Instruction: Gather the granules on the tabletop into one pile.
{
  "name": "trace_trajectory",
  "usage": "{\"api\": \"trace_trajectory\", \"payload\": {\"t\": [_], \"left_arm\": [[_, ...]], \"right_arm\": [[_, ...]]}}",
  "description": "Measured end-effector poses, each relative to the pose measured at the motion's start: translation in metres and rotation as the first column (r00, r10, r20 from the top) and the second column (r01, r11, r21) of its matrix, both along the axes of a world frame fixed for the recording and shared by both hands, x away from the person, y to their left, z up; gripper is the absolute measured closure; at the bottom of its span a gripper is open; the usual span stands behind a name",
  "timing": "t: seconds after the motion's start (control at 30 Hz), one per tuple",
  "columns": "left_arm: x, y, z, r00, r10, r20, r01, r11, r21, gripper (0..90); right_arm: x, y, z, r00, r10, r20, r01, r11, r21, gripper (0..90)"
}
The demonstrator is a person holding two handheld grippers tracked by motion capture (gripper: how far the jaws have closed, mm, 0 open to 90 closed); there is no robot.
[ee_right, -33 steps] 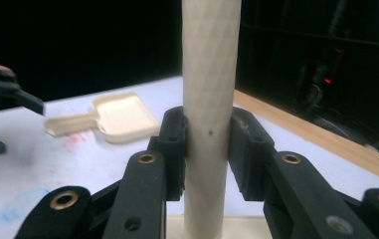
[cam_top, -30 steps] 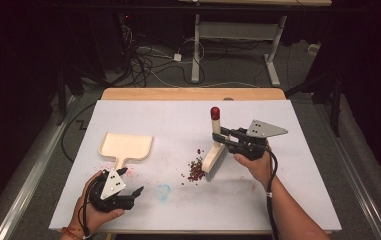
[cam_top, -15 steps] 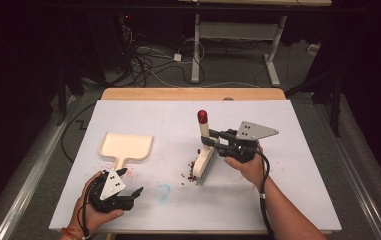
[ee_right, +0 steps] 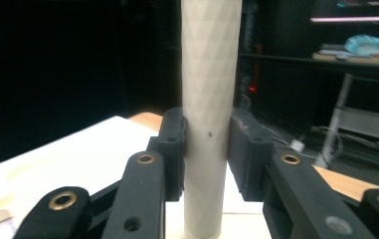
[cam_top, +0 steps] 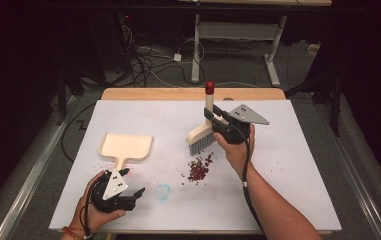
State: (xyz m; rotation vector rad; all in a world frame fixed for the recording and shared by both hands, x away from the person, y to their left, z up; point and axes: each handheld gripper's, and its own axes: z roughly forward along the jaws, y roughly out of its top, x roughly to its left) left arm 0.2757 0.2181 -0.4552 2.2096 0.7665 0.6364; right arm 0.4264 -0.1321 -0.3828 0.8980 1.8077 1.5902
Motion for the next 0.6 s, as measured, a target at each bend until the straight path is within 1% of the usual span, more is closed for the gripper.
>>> {"api": "trace_trajectory", "payload": {"t": [0.07, 0.1, 0.17, 0.23, 0.27, 0.3, 0.33, 0.37, 0.4, 0.43, 0.5, 0.53, 0.6], "left_arm": [[-0.001, 0.001, 0.000, 1.0000, -0.001, -0.001, 0.001, 1.0000, -0.005, 21.5], [-0.001, 0.001, 0.000, 1.0000, -0.002, -0.001, 0.002, 1.0000, -0.006, 21.5], [-0.001, 0.002, 0.000, 1.0000, -0.006, -0.001, 0.006, 1.0000, -0.006, 21.5], [-0.002, 0.001, 0.000, 0.9999, -0.011, -0.001, 0.011, 0.9999, -0.007, 21.6], [-0.002, 0.001, 0.000, 0.9999, -0.014, -0.002, 0.014, 0.9999, -0.002, 21.5], [-0.003, 0.001, 0.000, 0.9999, -0.015, -0.003, 0.015, 0.9999, 0.001, 21.5], [-0.003, 0.001, -0.001, 0.9999, -0.013, -0.002, 0.013, 0.9999, -0.004, 21.6], [-0.004, 0.001, -0.001, 0.9999, -0.013, -0.001, 0.013, 0.9999, -0.007, 21.5], [-0.004, 0.001, -0.001, 0.9999, -0.015, -0.002, 0.015, 0.9999, -0.001, 21.5], [-0.004, 0.001, -0.001, 0.9999, -0.016, -0.002, 0.016, 0.9999, 0.000, 21.6], [-0.004, 0.001, -0.001, 0.9999, -0.016, 0.000, 0.016, 0.9999, 0.002, 21.6], [-0.004, 0.001, -0.001, 0.9999, -0.016, 0.001, 0.016, 0.9999, 0.003, 21.5], [-0.005, 0.001, -0.001, 0.9999, -0.015, 0.006, 0.015, 0.9999, 0.006, 21.5]], "right_arm": [[0.007, 0.007, -0.005, 0.9989, -0.043, 0.017, 0.043, 0.999, -0.024, 70.3], [0.009, 0.012, -0.007, 0.9975, -0.069, 0.015, 0.069, 0.997, -0.032, 70.3], [0.012, 0.018, -0.011, 0.9949, -0.098, 0.024, 0.099, 0.995, -0.032, 70.3], [0.013, 0.025, -0.015, 0.9906, -0.130, 0.044, 0.131, 0.991, -0.031, 70.3], [0.011, 0.028, -0.017, 0.9857, -0.155, 0.066, 0.158, 0.987, -0.039, 70.3], [0.008, 0.033, -0.020, 0.9788, -0.184, 0.089, 0.189, 0.981, -0.040, 70.3], [0.007, 0.036, -0.022, 0.9780, -0.189, 0.088, 0.194, 0.980, -0.046, 70.3], [0.007, 0.037, -0.025, 0.9789, -0.185, 0.088, 0.189, 0.981, -0.050, 70.3], [0.006, 0.039, -0.028, 0.9802, -0.182, 0.078, 0.186, 0.981, -0.048, 70.3], [0.005, 0.040, -0.031, 0.9819, -0.181, 0.056, 0.184, 0.982, -0.053, 70.2], [0.003, 0.038, -0.034, 0.9828, -0.177, 0.051, 0.179, 0.983, -0.026, 70.3], [0.000, 0.038, -0.035, 0.9819, -0.182, 0.053, 0.183, 0.983, -0.026, 70.3], [-0.005, 0.037, -0.035, 0.9847, -0.167, 0.049, 0.168, 0.985, -0.024, 70.3]]}}
